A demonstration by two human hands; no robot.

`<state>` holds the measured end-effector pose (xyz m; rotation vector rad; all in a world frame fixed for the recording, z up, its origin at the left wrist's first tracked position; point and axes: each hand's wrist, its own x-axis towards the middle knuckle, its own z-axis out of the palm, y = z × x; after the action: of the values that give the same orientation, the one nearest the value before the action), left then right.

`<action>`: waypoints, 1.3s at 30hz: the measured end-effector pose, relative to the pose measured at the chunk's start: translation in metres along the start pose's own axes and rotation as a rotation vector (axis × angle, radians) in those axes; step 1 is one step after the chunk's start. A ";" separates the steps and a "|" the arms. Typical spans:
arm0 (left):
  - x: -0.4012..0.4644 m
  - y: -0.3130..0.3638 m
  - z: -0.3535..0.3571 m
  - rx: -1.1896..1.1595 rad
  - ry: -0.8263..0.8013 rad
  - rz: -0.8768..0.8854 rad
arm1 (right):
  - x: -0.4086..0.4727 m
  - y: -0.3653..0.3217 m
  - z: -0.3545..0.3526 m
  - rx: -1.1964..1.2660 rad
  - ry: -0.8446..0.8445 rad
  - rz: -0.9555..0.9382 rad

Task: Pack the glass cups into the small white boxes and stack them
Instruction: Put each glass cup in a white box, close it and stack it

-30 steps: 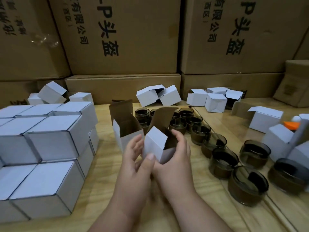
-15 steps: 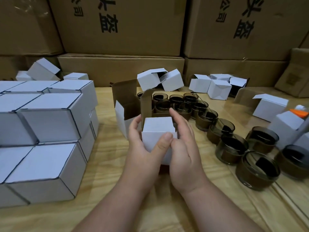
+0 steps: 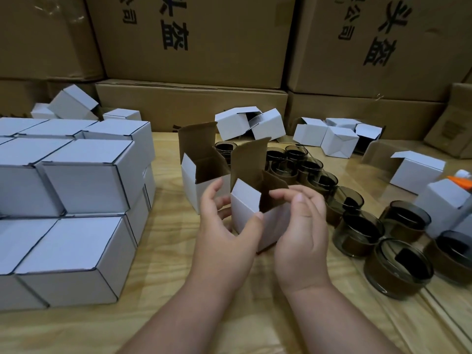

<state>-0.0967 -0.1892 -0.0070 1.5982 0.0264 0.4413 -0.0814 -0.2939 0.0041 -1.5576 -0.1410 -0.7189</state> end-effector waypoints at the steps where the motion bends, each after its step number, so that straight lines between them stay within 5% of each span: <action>1: 0.000 0.001 0.000 0.000 0.001 -0.010 | 0.000 -0.001 0.000 -0.005 -0.012 0.001; 10: 0.002 0.000 0.000 0.034 0.058 -0.001 | 0.008 -0.002 -0.011 -0.063 -0.039 -0.009; 18: 0.001 0.001 0.000 0.022 0.047 0.008 | 0.016 -0.006 -0.022 -0.341 -0.001 -0.198; 26: -0.001 0.005 -0.001 0.003 0.022 -0.001 | 0.026 -0.016 -0.035 -0.775 0.007 0.041; 39: 0.000 0.004 -0.001 0.011 0.021 0.003 | 0.024 -0.015 -0.032 -0.652 -0.002 -0.024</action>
<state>-0.0980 -0.1889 -0.0032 1.6046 0.0424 0.4607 -0.0809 -0.3292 0.0274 -2.1775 0.0861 -0.8290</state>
